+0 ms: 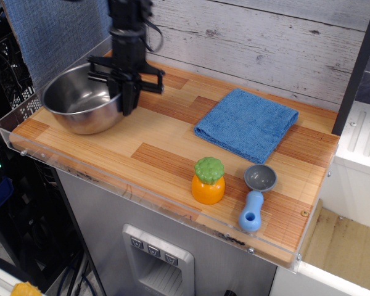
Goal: Move the bowl on the cloth.
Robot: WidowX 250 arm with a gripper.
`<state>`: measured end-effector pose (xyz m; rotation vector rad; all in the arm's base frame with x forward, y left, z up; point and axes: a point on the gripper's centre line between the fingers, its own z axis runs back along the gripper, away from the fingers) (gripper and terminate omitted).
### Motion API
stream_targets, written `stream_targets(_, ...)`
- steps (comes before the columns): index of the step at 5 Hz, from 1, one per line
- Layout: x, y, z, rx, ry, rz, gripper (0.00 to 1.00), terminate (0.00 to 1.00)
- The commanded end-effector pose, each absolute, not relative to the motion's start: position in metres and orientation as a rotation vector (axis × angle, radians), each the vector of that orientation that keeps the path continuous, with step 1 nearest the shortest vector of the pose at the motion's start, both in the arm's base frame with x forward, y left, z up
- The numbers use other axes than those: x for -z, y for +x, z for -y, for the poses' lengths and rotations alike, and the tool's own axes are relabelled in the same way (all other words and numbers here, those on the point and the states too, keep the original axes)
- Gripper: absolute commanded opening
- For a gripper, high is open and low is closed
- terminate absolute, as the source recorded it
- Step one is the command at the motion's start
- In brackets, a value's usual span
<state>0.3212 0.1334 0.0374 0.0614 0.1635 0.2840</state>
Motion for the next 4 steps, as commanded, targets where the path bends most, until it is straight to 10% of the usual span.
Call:
stream_targets(1,-0.093,0.31,-0.143,-0.394,0.025,-0.09,0.0,0.0)
stream_targets(4,-0.12,0.355,-0.014,-0.126,-0.041,0.029,0.0,0.0)
